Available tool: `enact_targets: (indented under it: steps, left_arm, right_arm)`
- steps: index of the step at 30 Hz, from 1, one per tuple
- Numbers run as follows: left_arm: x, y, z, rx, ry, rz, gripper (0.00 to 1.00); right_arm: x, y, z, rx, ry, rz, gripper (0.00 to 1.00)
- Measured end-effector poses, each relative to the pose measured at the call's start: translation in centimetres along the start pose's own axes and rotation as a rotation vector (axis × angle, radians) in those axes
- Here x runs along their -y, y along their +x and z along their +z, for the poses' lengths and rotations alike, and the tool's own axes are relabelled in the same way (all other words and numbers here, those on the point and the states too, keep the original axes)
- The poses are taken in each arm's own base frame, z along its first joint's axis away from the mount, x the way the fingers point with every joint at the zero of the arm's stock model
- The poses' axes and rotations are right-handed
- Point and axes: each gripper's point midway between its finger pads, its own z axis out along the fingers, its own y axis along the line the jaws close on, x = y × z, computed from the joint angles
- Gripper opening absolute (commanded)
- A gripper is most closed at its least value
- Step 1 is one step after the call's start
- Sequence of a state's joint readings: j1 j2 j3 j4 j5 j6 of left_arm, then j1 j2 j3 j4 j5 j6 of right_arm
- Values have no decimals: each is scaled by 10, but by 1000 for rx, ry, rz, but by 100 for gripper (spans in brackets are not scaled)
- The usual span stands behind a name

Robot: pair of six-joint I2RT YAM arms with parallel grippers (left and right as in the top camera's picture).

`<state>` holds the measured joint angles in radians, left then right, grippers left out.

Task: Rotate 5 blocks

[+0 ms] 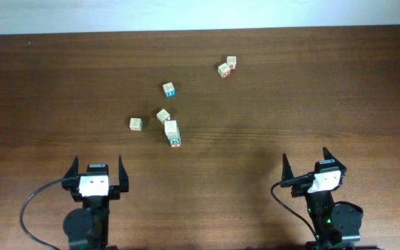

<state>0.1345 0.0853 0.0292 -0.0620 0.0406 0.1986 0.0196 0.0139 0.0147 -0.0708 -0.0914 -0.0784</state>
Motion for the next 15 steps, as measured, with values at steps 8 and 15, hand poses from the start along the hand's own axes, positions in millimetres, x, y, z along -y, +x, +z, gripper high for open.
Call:
enact_targets:
  steps: [8,15]
  left_arm:
    - [-2,-5,-4,38,-12,13,99]
    - [-2,-5,-4,38,-12,13,99]
  right_arm:
    - [0,0,0,0,0,0,99]
    - [0,0,0,0,0,0,98]
